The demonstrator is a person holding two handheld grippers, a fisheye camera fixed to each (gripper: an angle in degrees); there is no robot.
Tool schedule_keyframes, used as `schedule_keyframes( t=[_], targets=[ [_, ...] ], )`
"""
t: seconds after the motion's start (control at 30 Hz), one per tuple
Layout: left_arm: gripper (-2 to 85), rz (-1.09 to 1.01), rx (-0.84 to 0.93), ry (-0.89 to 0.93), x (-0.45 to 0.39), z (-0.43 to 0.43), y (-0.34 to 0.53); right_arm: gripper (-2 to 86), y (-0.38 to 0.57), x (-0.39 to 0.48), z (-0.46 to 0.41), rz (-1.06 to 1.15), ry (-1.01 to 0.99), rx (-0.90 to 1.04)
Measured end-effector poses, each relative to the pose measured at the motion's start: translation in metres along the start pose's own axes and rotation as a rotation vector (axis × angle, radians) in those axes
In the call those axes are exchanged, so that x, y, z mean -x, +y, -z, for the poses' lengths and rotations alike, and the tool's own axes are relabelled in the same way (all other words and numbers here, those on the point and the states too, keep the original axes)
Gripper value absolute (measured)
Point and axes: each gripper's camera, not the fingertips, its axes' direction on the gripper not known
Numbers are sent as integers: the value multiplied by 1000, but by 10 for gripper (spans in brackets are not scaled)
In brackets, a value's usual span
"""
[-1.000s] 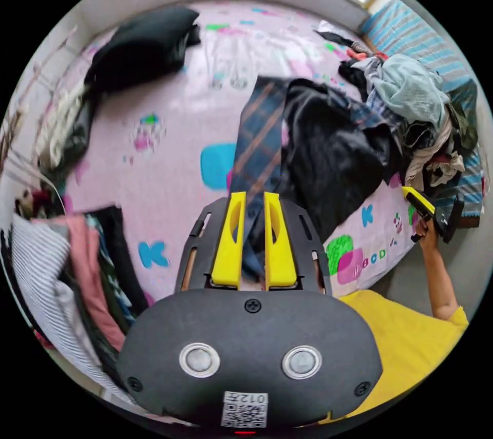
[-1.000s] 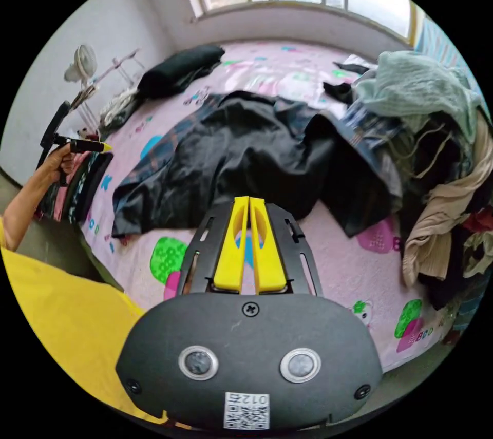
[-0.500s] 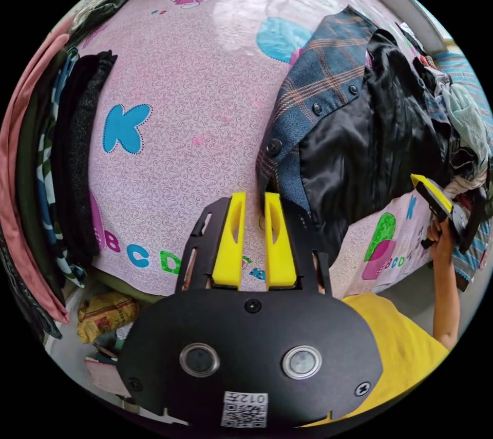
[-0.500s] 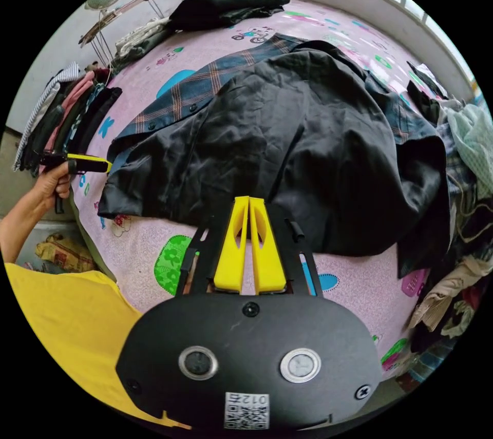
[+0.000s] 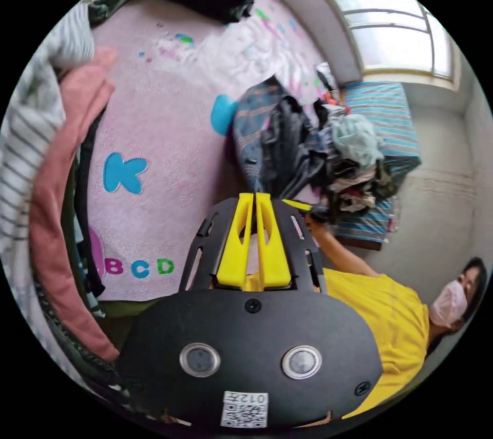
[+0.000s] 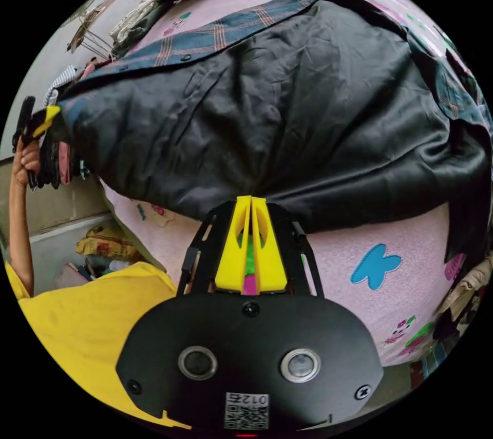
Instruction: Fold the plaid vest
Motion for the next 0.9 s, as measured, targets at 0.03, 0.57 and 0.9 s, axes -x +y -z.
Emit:
schedule_keyframes(
  t=[0.03, 0.57, 0.9],
  targets=[
    [2, -25, -16, 46, -2, 13, 2, 4, -3, 8, -3, 20, -15, 20],
    [6, -42, -30, 330, 33, 88, 114, 1, 9, 22, -5, 160, -243, -34],
    [5, -13, 113, 310, 39, 4, 155, 1, 20, -43, 2, -48, -295, -104]
  ],
)
